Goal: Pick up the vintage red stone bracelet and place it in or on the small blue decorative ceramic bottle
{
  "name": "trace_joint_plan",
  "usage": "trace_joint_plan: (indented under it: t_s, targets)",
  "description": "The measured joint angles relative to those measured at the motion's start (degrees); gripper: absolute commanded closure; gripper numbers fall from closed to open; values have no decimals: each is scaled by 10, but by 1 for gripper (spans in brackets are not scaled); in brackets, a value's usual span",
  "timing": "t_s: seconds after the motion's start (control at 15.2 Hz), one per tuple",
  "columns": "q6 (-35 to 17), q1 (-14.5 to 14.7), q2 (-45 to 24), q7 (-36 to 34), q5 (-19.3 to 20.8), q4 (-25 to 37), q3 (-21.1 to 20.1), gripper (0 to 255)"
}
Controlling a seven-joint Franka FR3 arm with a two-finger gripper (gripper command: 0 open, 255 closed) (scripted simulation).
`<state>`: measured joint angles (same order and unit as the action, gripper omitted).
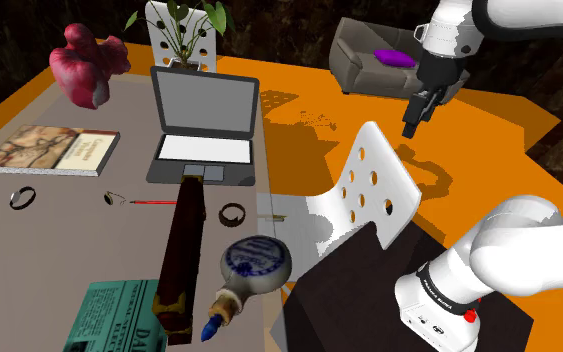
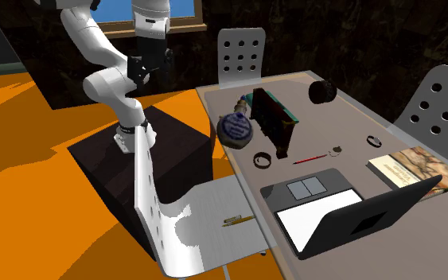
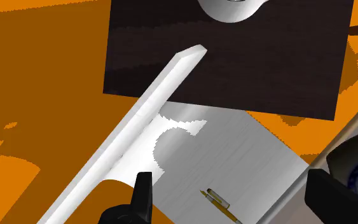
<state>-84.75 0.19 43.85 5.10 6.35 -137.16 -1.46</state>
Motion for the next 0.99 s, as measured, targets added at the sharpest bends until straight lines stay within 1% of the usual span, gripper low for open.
trace_joint_plan:
  t_s: [0.13, 0.26, 0.46, 0.73, 0.79, 0.99]
  targets:
    - [-9, 2, -3, -4, -3, -5, -3, 0]
    - [-38, 7, -10, -14, -10, -22, -12, 0]
    - [-92, 19, -23, -37, -26, -54, -32, 0]
    - [-175, 33, -61, -65, -42, -86, -57, 0]
    - [-197, 36, -81, -74, -46, -83, -66, 0]
    - [-262, 46, -120, -97, -54, -100, -88, 0]
